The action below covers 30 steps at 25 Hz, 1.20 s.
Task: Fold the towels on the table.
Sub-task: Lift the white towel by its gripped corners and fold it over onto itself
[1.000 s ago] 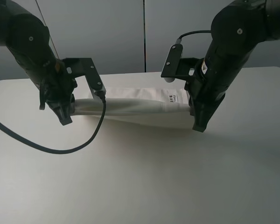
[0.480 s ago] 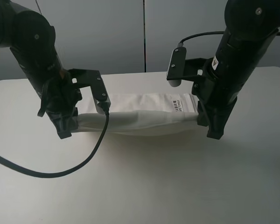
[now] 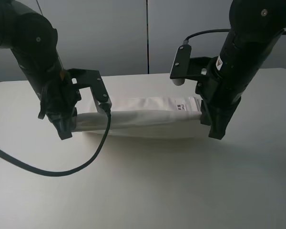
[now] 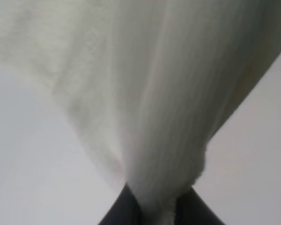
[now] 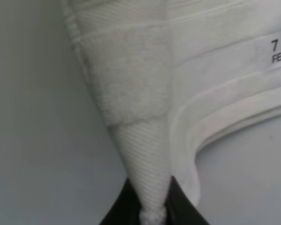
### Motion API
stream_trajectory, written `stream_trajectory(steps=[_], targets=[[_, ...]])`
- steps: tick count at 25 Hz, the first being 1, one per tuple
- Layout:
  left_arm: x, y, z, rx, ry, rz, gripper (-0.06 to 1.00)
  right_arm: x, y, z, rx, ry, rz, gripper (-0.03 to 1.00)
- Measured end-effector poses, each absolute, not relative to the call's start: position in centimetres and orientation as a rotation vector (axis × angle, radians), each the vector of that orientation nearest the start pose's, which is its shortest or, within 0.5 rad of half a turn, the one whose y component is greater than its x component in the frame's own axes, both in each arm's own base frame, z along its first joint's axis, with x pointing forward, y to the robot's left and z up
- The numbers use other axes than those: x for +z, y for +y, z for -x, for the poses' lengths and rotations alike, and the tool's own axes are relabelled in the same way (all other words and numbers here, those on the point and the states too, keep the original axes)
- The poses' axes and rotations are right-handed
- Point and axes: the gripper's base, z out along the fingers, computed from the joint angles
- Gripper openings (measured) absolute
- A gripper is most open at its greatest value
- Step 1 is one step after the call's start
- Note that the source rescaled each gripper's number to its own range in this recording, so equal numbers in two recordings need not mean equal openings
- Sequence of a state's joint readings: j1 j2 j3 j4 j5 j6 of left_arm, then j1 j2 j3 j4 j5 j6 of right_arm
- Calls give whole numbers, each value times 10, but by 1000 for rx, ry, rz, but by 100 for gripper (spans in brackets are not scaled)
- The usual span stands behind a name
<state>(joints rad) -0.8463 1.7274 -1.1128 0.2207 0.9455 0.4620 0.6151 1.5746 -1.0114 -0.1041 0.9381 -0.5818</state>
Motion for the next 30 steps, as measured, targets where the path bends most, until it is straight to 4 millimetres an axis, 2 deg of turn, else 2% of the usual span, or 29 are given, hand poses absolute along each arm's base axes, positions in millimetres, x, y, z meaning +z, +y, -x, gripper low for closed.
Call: stream_trajectory(steps=[10, 21, 30], targets=[[206, -231, -239, 387, 2159, -1838, 0, 226, 161, -258, -271, 2295, 1574, 5], [215, -233, -257, 545, 1986, -1729, 0, 231, 164, -272, -344, 2155, 1498, 5], [218, -224, -274, 514, 1956, -1655, 0, 232, 166, -279, -334, 2098, 1446, 5]])
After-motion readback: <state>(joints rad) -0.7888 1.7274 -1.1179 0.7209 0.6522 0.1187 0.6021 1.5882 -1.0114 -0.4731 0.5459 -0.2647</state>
